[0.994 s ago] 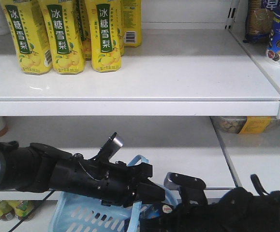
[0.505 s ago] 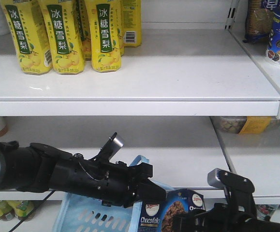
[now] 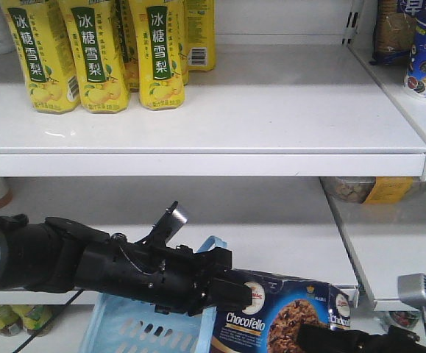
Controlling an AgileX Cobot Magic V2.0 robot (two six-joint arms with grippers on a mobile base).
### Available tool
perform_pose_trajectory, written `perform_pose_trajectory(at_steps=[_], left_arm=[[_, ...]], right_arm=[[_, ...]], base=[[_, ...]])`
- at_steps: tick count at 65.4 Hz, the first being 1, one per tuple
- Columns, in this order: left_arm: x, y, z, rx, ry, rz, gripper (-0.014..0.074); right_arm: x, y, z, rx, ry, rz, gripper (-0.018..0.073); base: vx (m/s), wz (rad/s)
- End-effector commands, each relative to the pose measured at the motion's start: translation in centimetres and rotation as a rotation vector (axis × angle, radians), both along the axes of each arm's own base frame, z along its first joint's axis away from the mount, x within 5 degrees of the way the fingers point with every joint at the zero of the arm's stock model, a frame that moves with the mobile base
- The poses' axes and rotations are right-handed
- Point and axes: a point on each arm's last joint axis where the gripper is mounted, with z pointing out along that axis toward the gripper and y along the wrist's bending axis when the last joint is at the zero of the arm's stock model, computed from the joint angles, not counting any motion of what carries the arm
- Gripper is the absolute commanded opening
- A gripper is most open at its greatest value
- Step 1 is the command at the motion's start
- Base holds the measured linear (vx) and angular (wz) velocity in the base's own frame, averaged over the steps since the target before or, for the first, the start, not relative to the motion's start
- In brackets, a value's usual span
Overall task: Left arm holds basket, right arm returns cookies
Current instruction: 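Lift the box out of the basket with the right gripper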
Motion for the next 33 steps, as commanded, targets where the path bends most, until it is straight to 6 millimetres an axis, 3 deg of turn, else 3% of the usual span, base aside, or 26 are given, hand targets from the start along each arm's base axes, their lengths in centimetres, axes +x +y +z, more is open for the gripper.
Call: perform_pose_trajectory(at_steps=[1, 16, 33], left_arm=[[0.2, -0.2, 2.5, -0.068, -0.089, -0.011, -0.0006], [0.2, -0.2, 2.5, -0.068, -0.089, -0.011, -0.0006], [0.2, -0.2, 2.5, -0.068, -0.089, -0.011, -0.0006]], right_arm=[[-0.3, -0.3, 1.7, 0.07, -0.07, -0.007, 0.0134], [-0.6, -1.3, 2.6, 0.043, -0.211, -0.023, 0.0134], [-0.2, -2.0, 3.2, -0.122, -0.394, -0.026, 0.0134]], base=[[0.0, 0.0], [0.0, 0.0], [0.0, 0.0]])
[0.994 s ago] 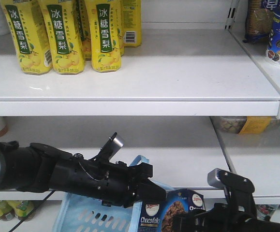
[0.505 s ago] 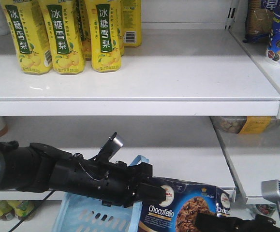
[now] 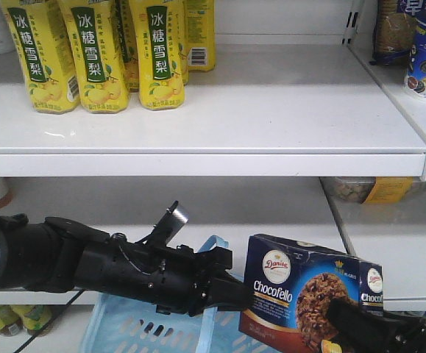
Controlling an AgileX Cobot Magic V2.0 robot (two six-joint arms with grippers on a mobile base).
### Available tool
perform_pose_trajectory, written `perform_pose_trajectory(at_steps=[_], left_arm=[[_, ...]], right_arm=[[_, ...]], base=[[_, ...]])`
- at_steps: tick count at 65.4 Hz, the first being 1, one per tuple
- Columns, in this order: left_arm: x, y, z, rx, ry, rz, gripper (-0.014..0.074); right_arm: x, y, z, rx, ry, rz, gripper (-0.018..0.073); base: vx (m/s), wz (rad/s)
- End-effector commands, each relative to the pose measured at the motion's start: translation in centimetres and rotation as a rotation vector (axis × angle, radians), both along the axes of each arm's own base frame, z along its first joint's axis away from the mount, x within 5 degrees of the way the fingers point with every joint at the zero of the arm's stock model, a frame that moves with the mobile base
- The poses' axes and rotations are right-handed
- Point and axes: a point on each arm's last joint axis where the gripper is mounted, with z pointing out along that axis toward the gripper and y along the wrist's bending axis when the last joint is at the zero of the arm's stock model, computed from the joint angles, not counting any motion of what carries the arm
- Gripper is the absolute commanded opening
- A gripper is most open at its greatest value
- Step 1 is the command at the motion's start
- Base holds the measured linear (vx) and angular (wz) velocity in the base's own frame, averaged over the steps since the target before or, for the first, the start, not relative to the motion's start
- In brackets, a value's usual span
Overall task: Left arm holds basket, right arm returns cookies
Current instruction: 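Lift the box out of the basket with the right gripper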
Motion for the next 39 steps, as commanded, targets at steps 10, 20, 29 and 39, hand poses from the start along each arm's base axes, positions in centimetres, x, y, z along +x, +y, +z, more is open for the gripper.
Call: perform_pose_trajectory(at_steps=[10, 20, 29, 39], left_arm=[[0.3, -0.1, 2.3, -0.056, -0.093, -0.003, -0.0006], [0.3, -0.1, 2.3, -0.056, -0.093, -0.003, -0.0006], [0.3, -0.1, 2.3, -0.056, -0.093, -0.003, -0.0006], [0.3, -0.1, 2.3, -0.056, -0.093, -0.003, -0.0006]], right_arm=[[0.7, 0.1, 2.9, -0.101, -0.192, 0.014, 0.0134], [0.7, 0.2, 5.2, -0.111, -0.293, 0.031, 0.0134], [0.3, -0.2, 8.0, -0.066, -0.396, 0.018, 0.0134], [-0.3, -0.8, 11.4, -0.046, -0.529, 0.006, 0.0134]], base=[[0.0, 0.0], [0.0, 0.0], [0.0, 0.0], [0.0, 0.0]])
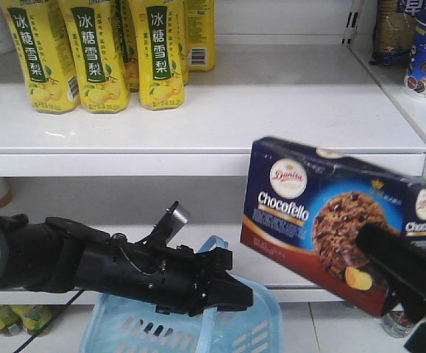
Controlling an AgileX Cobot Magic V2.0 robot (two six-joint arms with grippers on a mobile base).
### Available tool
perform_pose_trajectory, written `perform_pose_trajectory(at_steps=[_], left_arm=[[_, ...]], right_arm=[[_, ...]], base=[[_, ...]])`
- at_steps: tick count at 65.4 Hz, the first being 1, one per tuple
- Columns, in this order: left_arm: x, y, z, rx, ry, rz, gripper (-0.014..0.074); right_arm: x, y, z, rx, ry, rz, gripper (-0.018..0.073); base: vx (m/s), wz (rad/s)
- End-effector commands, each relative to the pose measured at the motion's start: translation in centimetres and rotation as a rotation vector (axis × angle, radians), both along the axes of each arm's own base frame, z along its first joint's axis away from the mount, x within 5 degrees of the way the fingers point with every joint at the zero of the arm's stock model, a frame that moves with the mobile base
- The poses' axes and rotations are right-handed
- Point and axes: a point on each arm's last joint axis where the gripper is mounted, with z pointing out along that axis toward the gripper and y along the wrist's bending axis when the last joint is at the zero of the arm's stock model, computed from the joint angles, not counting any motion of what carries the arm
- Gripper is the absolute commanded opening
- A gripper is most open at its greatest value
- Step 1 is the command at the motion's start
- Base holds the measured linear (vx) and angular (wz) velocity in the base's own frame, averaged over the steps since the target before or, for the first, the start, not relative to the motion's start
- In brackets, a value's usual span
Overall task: Left arm holds basket, right arm returns cookies
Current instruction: 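Lift the box out of the basket with the right gripper, then place the box upright on the upper shelf with the right gripper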
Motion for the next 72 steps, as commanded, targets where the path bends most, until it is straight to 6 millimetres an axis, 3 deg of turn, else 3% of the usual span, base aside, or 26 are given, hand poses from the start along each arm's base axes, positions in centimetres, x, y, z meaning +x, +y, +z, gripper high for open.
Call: perform_pose_trajectory(at_steps=[1, 14, 25, 42, 53, 72], left_arm=[[0.3, -0.2, 2.4, -0.061, -0.09, -0.005, -0.0006], [0.3, -0.2, 2.4, -0.061, -0.09, -0.005, -0.0006], [0.3, -0.2, 2.4, -0.061, -0.09, -0.005, -0.0006], [0.3, -0.2, 2.4, -0.061, -0.09, -0.005, -0.0006], [0.3, -0.2, 2.4, -0.061, -0.09, -0.005, -0.0006], [0.3, -0.2, 2.4, -0.061, -0.09, -0.005, -0.0006]], right_arm=[[-0.4, -0.5, 3.5, 0.017, -0.134, -0.024, 0.0134], [0.2, -2.8, 6.9, -0.069, -0.319, -0.282, 0.0134], [1.6, -4.5, 8.8, -0.135, -0.32, -0.563, 0.0134], [6.3, -1.2, 11.0, -0.314, -0.289, -0.611, 0.0134], [9.8, 0.9, 10.5, -0.394, -0.23, -0.686, 0.0134], [13.7, 3.6, 9.3, -0.46, -0.17, -0.712, 0.0134]], base=[[0.0, 0.0], [0.0, 0.0], [0.0, 0.0], [0.0, 0.0], [0.0, 0.0], [0.0, 0.0]])
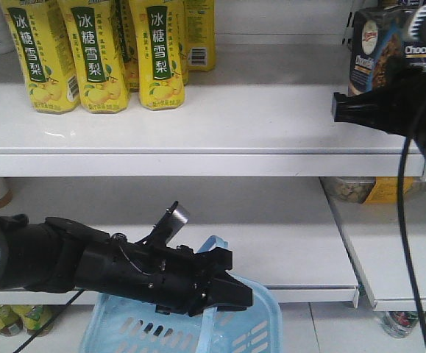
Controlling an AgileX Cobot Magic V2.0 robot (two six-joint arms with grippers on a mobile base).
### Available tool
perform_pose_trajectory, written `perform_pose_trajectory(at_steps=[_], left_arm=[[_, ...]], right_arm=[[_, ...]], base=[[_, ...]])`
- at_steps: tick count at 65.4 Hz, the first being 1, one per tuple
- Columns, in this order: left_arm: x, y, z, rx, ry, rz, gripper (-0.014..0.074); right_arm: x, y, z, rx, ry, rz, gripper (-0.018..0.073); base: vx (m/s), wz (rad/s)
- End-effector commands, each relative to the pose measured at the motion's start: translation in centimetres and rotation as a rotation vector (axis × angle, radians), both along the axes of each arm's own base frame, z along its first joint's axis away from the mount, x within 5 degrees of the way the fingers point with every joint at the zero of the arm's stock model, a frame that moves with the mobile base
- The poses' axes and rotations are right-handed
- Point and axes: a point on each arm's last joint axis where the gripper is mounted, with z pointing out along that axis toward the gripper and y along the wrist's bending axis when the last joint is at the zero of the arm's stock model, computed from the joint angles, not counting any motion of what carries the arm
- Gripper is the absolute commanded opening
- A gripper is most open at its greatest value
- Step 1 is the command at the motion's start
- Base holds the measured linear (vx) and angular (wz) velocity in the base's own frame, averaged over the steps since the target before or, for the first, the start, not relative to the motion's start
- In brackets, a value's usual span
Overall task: Left arm holds basket, right arm returns cookies
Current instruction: 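Place the box upright on the upper shelf with the right gripper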
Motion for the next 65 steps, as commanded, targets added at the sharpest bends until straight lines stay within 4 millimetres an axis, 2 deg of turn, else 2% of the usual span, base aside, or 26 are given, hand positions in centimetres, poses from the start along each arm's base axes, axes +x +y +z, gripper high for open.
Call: perform_pose_trajectory(at_steps=[1, 8, 22, 40, 49, 65], left_arm=[[0.3, -0.2, 2.4, -0.063, -0.09, -0.006, -0.0006], [0.3, -0.2, 2.4, -0.063, -0.09, -0.006, -0.0006], [0.3, -0.2, 2.4, -0.063, -0.09, -0.006, -0.0006], [0.3, -0.2, 2.4, -0.063, -0.09, -0.006, -0.0006], [0.3, -0.2, 2.4, -0.063, -0.09, -0.006, -0.0006], [0.3, -0.2, 2.4, -0.063, -0.09, -0.006, -0.0006]], right_arm=[[0.9, 0.3, 1.6, -0.027, -0.069, -0.013, 0.0134], [2.8, -0.3, 0.8, 0.061, -0.02, -0.013, 0.0134], [5.7, -2.0, -1.0, 0.175, 0.081, 0.108, 0.0134], [6.9, -2.4, -2.4, 0.201, 0.141, 0.139, 0.016], [7.2, -2.0, -2.7, 0.201, 0.158, 0.166, 0.0226], [7.0, -2.1, -2.6, 0.221, 0.156, 0.166, 0.0414]], base=[[0.0, 0.0], [0.0, 0.0], [0.0, 0.0], [0.0, 0.0], [0.0, 0.0], [0.0, 0.0]])
